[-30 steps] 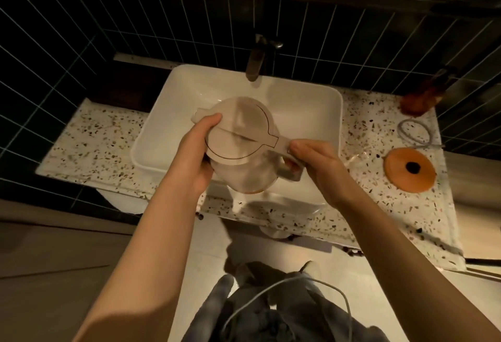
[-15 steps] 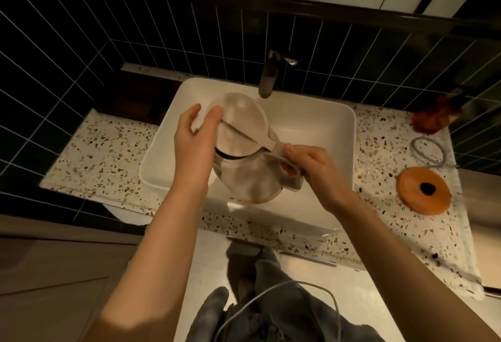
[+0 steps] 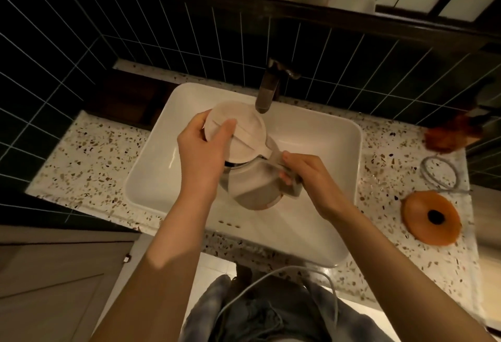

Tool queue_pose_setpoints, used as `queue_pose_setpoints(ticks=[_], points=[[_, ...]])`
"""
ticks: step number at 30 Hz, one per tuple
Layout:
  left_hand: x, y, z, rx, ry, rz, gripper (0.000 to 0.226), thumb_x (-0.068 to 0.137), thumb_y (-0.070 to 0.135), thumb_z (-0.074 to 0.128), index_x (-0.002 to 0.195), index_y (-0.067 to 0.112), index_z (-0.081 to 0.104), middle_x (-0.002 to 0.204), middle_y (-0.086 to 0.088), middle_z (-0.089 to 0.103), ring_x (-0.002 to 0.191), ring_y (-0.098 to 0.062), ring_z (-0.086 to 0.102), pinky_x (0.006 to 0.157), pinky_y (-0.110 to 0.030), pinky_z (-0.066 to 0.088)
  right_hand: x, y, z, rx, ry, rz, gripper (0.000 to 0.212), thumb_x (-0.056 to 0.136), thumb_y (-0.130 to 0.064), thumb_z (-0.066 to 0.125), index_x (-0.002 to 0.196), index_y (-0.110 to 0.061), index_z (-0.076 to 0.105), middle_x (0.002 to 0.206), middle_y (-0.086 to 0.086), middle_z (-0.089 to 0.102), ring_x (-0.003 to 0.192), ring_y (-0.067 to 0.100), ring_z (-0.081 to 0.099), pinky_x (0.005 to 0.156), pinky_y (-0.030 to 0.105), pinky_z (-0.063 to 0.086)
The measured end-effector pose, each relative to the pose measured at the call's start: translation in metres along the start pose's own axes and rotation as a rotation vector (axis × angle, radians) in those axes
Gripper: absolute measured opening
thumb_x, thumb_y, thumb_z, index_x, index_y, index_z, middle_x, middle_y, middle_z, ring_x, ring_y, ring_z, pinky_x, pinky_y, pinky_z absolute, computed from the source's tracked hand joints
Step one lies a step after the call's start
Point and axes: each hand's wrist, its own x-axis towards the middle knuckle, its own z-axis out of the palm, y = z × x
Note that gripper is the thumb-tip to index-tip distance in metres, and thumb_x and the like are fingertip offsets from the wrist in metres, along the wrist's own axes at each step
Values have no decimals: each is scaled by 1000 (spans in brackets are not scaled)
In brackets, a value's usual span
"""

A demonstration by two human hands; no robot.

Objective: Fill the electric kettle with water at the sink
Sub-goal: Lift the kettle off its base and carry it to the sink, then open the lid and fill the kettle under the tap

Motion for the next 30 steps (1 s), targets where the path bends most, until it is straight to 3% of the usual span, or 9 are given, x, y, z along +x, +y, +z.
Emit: queue_pose_setpoints(ticks=[7,11,14,16,19,23,26,28,30], points=[[-3,18,17,77,-49,157,29,86,16,74,115,17,71,99,9,74,89,-4,71,78,-22,58,14,4,-7,-94,-32,100,42,88,-48,42,53,-34,59,71,1,57,69,18,51,71,29,41],[-3,22,25,110,-78,155,31,86,16,73,117,21,71,99,10,74,91,-4,70,82,-25,59,16,7,-10,-100,23,144,48,92,-49,39,81,-16,72,90,15,68,87,35,62,79,34,48],[3,26,30,110,-130,135,35,86,15,74,121,20,70,104,10,74,97,-4,69,87,-24,57,21,8,-12,-138,25,208,55,95,-48,37,91,-6,72,95,14,72,91,33,65,83,37,51],[10,27,29,104,-167,134,38,86,14,74,123,16,69,110,6,73,102,-5,69,90,-21,55,22,6,-9,-158,29,241,57,97,-48,36,85,-4,69,86,12,70,77,24,64,77,35,50],[21,27,22,144,-249,184,36,88,19,72,123,15,68,113,2,73,102,-6,68,87,-19,56,21,4,1,-128,93,256,52,98,-46,37,69,-7,57,64,7,53,54,8,47,64,26,40],[36,24,10,0,-459,133,26,96,36,54,106,19,72,102,6,74,96,0,69,79,-14,54,25,9,9,-16,269,328,48,97,-41,42,64,-12,61,61,4,55,60,16,50,72,33,41],[57,8,0,-25,-310,111,27,98,35,53,104,19,74,102,6,74,99,-3,68,88,-19,52,26,12,11,18,341,320,46,95,-36,44,62,-8,60,56,4,54,60,21,52,73,36,44],[75,-14,-1,121,-233,-5,27,96,24,58,121,20,68,118,7,67,112,-7,60,94,-24,47,25,13,12,49,352,297,47,94,-35,45,65,-2,61,56,8,53,61,26,49,72,39,43],[87,-35,0,168,-321,-262,44,92,29,62,135,24,55,131,7,58,122,-13,52,97,-29,41,24,16,12,81,354,298,50,88,-39,46,70,4,62,59,13,51,64,29,45,72,42,40]])
